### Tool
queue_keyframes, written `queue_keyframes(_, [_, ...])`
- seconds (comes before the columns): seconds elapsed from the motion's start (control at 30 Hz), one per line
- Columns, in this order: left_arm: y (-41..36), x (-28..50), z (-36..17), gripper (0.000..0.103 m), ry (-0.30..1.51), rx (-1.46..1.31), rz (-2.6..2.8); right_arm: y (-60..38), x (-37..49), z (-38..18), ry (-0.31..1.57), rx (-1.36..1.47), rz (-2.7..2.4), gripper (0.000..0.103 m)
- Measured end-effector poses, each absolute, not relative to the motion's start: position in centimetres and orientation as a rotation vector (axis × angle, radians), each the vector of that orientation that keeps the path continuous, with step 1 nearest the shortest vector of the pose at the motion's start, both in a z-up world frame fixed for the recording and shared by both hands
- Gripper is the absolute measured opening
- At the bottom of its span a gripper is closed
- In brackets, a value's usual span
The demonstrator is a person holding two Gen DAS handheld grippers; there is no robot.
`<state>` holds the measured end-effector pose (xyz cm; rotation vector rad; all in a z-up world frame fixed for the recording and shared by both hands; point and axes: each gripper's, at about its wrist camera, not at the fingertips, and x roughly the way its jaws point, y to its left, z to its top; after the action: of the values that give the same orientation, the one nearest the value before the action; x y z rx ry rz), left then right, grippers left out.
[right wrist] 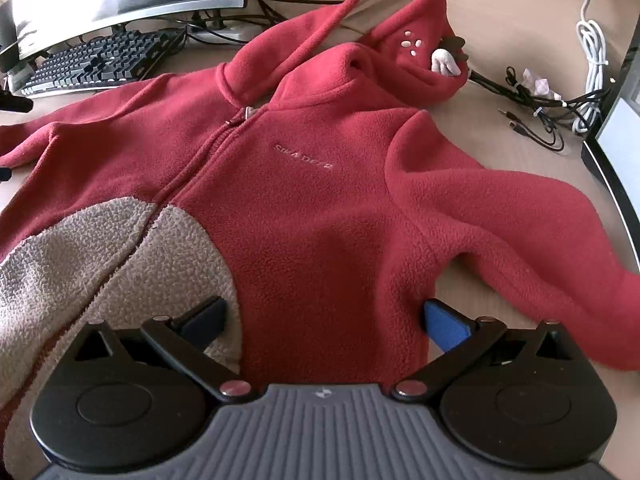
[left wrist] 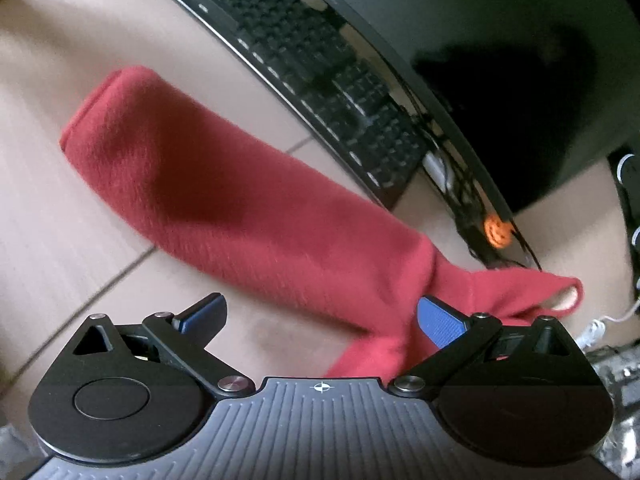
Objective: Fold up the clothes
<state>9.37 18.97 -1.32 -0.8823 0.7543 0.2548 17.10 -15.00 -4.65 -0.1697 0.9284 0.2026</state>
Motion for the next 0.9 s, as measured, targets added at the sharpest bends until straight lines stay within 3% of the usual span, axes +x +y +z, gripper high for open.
queue_keyframes(0.27, [20.2,10.9,-2.0,0.103,0.726,-0.877,0.324,-14.9,16.9,-4.7,0.925,-0.145,0.171,0.103])
queue_keyframes(0.6, [22.0,12.5,-2.4,0.103,0.558,-0.872,0.353,-14.7,16.6,-4.8,0.919,-0.123,0.141,0.103])
queue_keyframes(0.9, [10.4,17.9,2.3,0.103,0.541,-0.478,-0.086,-15.1,15.5,-4.0,0.909,-0.08,0.121,0.103])
